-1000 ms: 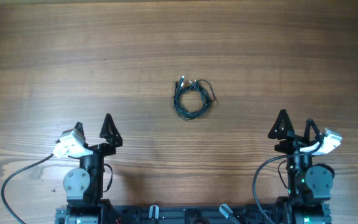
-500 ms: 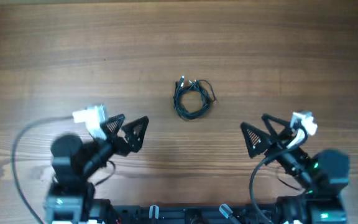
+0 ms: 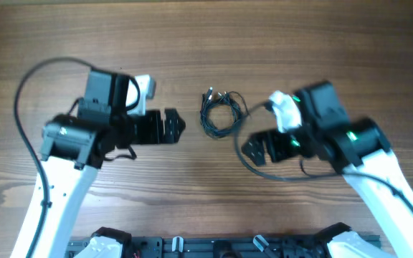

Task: Untangle cables
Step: 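Grasp the black cable bundle with the right gripper and lift it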

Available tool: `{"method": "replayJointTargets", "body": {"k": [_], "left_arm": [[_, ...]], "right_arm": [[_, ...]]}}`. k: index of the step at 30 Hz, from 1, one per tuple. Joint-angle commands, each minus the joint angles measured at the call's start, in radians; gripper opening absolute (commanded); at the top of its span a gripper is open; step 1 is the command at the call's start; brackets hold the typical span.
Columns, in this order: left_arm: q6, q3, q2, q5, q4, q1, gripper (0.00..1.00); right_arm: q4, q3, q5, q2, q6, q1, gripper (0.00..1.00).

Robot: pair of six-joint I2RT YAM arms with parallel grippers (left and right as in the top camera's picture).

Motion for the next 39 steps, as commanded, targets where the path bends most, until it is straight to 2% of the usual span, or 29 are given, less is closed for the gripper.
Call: {"method": "replayJointTargets", "body": {"k": [1,3,5,8,9,11,12,14,15,18,20,21,24,25,28,29,31,33,36,39], "left_arm": [[0.024,0.130,0.011,-0.204,-0.038,-0.007,1.00],[0.016,0.130,-0.002,-0.306,-0.066,0.005,1.00],[-0.088,0.131,-0.008,-0.395,-0.100,0.081,1.00],[-0.105,0.132,0.004,-0.219,-0.119,0.254,1.00],[-0.105,0.132,0.011,-0.197,-0.137,0.297,1.00],[-0.101,0.132,0.023,-0.199,-0.192,0.368,1.00],[-0.101,0.132,0.026,-0.199,-0.225,0.397,1.00],[-0.083,0.132,0.027,-0.197,-0.254,0.412,1.00],[-0.076,0.132,0.027,-0.197,-0.259,0.410,1.00],[-0.075,0.130,0.028,-0.197,-0.252,0.398,1.00],[-0.075,0.130,0.033,-0.197,-0.245,0.380,1.00],[-0.075,0.129,0.034,-0.197,-0.241,0.373,1.00],[-0.075,0.122,0.034,-0.158,-0.236,0.348,1.00],[-0.075,0.122,0.033,-0.117,-0.242,0.345,1.00],[-0.075,0.122,0.033,-0.100,-0.246,0.344,1.00],[-0.075,0.122,0.033,-0.099,-0.246,0.344,1.00],[-0.075,0.122,0.033,-0.099,-0.245,0.344,1.00],[-0.075,0.122,0.033,-0.096,-0.246,0.344,1.00],[-0.075,0.122,0.033,-0.085,-0.258,0.344,1.00],[-0.075,0.122,0.033,-0.085,-0.275,0.344,1.00]], "right_arm": [[-0.032,0.165,0.430,0.149,0.024,0.059,1.00],[0.019,0.165,0.433,0.197,0.021,0.055,1.00],[0.111,0.165,0.321,0.245,-0.003,0.055,1.00],[0.256,0.165,0.245,0.312,0.068,0.055,1.00],[0.290,0.165,0.249,0.336,0.141,0.055,0.99],[0.323,0.165,0.275,0.391,0.373,0.055,0.93],[0.327,0.164,0.275,0.426,0.480,0.055,0.93],[0.326,0.164,0.274,0.478,0.588,0.055,0.93],[0.322,0.164,0.273,0.511,0.620,0.055,0.90],[0.279,0.164,0.264,0.594,0.634,0.055,0.85],[0.264,0.163,0.297,0.611,0.665,0.055,0.79],[0.259,0.161,0.323,0.615,0.704,0.055,0.76],[0.264,0.117,0.375,0.615,0.927,0.055,0.77],[0.288,0.090,0.374,0.615,0.977,0.055,0.77],[0.407,0.002,0.373,0.615,0.969,0.055,0.74],[0.445,-0.028,0.372,0.615,0.969,0.055,0.67],[0.483,-0.068,0.373,0.615,0.964,0.055,0.62],[0.499,-0.068,0.373,0.615,0.933,0.056,0.52],[0.516,-0.068,0.373,0.615,0.901,0.056,0.27],[0.571,-0.068,0.374,0.615,0.793,0.056,0.04]]}}
